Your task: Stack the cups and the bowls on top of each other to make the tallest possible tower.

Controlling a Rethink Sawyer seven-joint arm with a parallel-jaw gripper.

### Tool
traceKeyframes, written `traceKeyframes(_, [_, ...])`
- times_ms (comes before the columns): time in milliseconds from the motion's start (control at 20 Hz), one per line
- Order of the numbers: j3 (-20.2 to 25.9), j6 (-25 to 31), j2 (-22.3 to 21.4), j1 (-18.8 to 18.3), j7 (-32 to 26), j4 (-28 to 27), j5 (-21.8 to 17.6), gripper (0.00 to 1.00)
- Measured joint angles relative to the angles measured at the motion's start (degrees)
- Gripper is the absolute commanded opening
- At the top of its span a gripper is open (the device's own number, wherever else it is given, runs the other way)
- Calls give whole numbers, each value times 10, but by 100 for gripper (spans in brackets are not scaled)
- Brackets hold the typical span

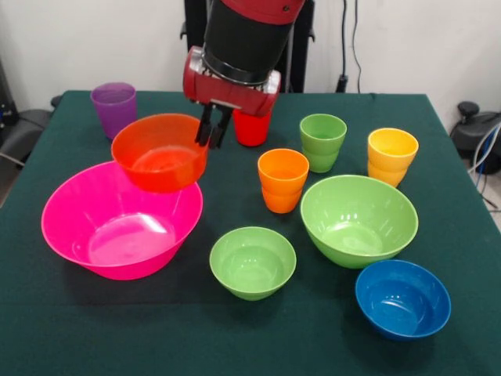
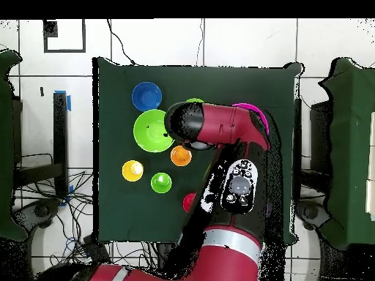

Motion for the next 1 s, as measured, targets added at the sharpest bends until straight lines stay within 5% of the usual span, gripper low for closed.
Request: traceKeyframes(1000, [-4,77,78,32,0,-172,36,0])
